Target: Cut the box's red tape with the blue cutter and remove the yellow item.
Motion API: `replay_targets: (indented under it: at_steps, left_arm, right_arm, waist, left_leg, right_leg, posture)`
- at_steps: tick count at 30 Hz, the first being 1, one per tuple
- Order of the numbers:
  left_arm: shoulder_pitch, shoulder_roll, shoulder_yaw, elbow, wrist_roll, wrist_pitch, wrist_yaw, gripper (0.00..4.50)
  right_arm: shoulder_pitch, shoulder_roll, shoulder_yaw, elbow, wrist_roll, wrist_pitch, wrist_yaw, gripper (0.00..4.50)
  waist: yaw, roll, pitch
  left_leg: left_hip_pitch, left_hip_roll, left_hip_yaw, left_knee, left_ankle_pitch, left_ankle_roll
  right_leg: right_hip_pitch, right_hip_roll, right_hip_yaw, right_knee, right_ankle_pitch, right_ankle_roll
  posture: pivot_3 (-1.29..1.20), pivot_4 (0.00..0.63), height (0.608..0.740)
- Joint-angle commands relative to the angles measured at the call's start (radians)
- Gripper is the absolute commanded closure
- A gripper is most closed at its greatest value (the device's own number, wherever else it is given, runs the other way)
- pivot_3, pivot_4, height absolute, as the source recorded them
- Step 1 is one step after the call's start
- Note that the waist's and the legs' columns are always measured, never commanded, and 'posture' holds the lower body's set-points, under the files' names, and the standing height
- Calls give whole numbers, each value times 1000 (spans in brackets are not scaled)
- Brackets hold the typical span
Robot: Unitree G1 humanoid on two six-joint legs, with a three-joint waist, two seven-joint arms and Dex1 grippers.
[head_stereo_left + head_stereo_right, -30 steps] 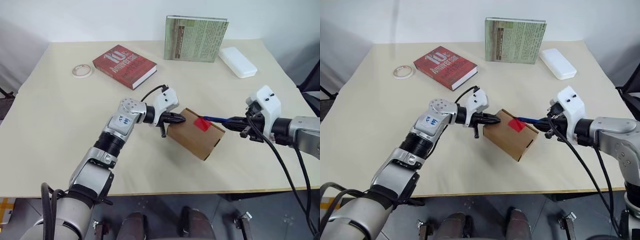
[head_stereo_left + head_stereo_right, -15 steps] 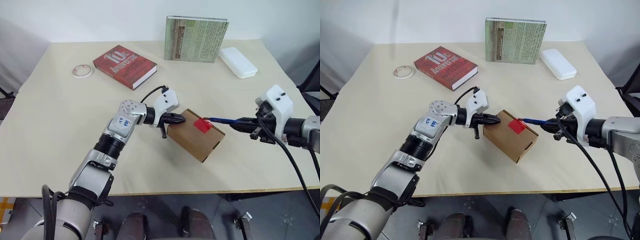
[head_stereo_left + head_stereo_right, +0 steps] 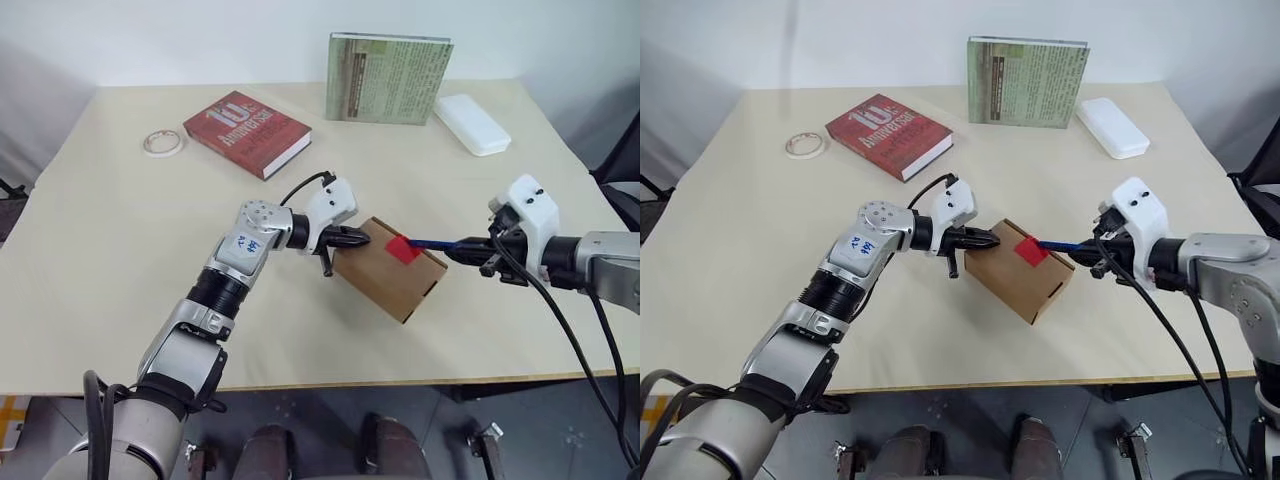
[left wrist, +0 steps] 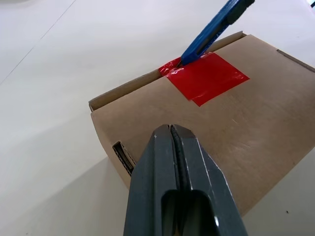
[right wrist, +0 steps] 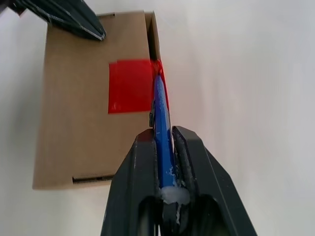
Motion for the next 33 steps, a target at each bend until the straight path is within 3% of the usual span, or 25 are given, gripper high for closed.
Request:
replay_targets:
  at_steps: [1,24,33]
  left_arm:
    - [32,2,-20,16,30,17,2,4474]
    - [28,-13,-19,24,29,9,3,4474]
    - [29,-12,-17,28,31,7,4,4474]
  right_arm:
    - [-46,12,-18,10,-2,-21,-3,4334]
    - [-93,81,50,66,-51,-75,23,4334]
    - [-48,-79,82,89,-104,-112,134,4334]
  waist:
    - [0,0,0]
    - [-1,0,0]
    - [2,0,0]
  left_leg:
    - [0,0,0,0,0,0]
    - [0,0,0,1,0,1]
    - [-1,0,0,1,-1,1]
  right_leg:
    - [0,0,0,0,0,0]
    - [0,0,0,0,0,0]
    - [0,0,0,0,0,0]
  posture:
    - [0,150,740]
    - [0,150,740]
    - [0,150,740]
